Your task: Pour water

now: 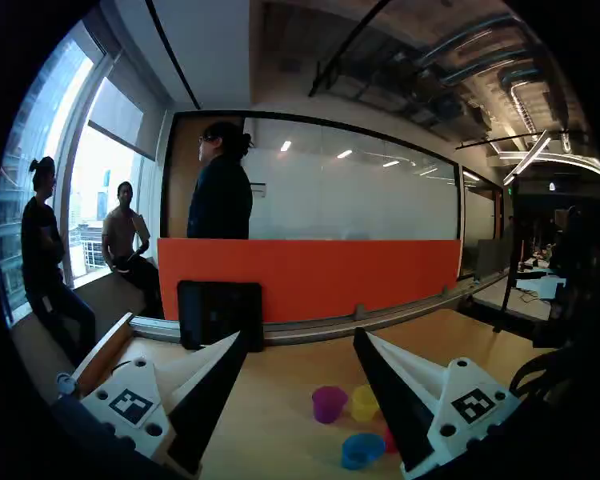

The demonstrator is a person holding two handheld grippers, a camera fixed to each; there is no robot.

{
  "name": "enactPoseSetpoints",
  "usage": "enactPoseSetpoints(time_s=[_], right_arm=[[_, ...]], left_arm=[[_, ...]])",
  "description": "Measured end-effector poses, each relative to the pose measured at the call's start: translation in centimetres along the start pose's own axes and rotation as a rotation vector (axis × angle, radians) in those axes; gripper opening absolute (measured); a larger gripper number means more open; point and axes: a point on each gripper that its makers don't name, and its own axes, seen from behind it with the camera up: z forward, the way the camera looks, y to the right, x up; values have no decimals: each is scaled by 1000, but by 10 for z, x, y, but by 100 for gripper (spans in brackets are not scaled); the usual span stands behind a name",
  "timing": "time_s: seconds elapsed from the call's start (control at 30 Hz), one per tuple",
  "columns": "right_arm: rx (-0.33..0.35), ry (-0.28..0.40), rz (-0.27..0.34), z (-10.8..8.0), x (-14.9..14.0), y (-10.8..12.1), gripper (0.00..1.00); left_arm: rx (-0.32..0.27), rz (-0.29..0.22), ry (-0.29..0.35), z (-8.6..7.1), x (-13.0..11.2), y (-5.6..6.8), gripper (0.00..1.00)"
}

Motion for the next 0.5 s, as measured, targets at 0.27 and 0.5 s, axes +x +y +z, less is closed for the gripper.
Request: enactPoseSetpoints(time_s=[0.27,0.5], right_arm=[[158,12,0,-5,12,-30,99],[212,3,-10,-4,7,-38,99]], left_arm=[[-102,14,4,1,3,23,97],[-188,8,4,0,2,41,96]])
